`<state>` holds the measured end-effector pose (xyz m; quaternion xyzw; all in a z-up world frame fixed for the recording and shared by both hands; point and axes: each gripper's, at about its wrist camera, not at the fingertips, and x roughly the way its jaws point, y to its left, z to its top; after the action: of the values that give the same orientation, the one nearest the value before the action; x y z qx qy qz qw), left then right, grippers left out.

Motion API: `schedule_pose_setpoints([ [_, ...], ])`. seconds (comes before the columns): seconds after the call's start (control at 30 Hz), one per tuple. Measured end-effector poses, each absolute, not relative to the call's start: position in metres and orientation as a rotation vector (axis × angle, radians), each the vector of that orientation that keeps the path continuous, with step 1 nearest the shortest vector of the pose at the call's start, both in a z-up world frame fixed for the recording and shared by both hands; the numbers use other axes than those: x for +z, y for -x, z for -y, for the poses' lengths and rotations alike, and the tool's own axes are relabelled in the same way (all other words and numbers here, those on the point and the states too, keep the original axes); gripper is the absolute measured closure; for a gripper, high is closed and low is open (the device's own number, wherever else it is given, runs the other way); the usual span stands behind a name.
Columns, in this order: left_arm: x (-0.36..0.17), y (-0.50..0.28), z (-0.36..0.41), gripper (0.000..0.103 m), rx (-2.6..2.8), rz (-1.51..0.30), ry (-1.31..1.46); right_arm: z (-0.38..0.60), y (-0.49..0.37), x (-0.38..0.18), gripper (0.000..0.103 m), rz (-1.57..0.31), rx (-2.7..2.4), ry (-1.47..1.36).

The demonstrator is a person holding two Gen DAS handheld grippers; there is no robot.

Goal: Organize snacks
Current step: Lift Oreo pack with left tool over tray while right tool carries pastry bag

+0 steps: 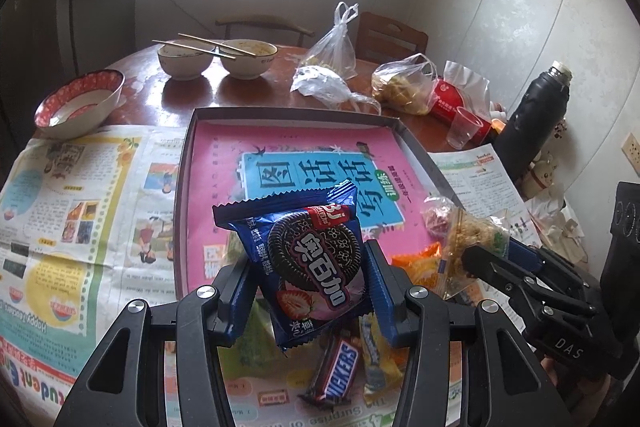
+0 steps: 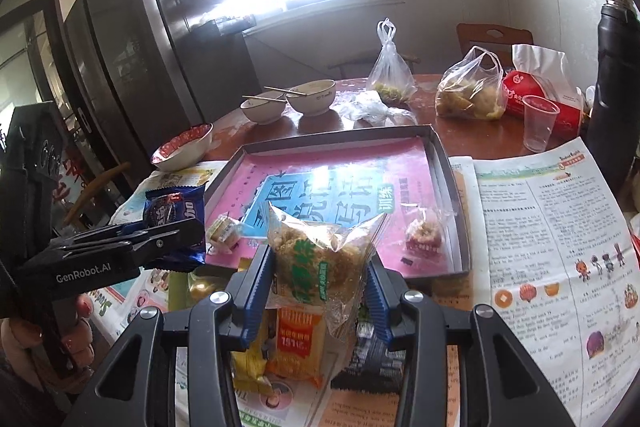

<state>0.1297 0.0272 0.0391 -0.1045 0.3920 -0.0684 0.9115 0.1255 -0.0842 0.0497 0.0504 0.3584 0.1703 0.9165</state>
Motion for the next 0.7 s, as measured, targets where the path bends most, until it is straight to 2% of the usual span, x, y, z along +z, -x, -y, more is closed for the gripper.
schedule_pose_setpoints([
  [0.7, 0.055, -0.170, -0.023, 0.051, -0.150, -0.832, 0.197, 0.090, -0.168, 0.068, 0.059, -0.745, 0.316, -0.139],
])
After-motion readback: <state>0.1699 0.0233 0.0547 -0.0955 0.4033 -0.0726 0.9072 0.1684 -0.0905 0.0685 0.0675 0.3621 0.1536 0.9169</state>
